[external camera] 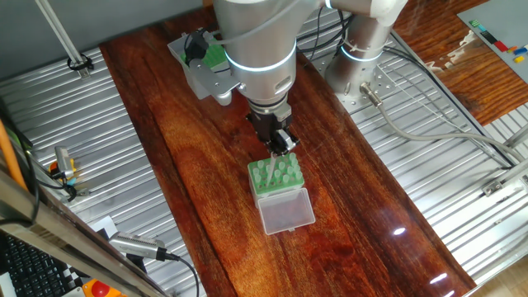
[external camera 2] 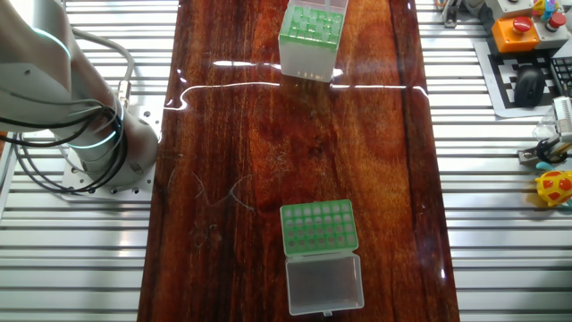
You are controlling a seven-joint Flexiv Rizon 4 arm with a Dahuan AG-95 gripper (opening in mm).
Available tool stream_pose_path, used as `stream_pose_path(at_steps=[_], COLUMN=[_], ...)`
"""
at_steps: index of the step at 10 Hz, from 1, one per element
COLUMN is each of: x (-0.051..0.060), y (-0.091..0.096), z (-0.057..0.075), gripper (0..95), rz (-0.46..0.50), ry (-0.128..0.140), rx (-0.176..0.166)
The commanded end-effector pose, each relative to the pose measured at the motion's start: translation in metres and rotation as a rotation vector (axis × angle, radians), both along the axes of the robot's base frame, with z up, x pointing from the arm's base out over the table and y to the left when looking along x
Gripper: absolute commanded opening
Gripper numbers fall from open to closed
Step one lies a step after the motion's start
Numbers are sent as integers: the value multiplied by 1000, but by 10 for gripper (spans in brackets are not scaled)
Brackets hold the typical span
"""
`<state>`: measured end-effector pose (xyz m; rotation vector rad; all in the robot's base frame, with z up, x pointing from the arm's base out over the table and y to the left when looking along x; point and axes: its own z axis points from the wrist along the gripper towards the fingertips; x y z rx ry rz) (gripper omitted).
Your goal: Transfer all large pipette tips from one holder to another
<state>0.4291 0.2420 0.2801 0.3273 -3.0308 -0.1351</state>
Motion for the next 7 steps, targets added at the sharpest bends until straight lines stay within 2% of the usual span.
stream_pose_path(at_steps=[1,4,7], x=[1,1,1], y=[1,1,1], z=[0,0,0], gripper=[0,0,0], rz=[4,10,41], ry=[5,11,4], rx=[0,-8,-14])
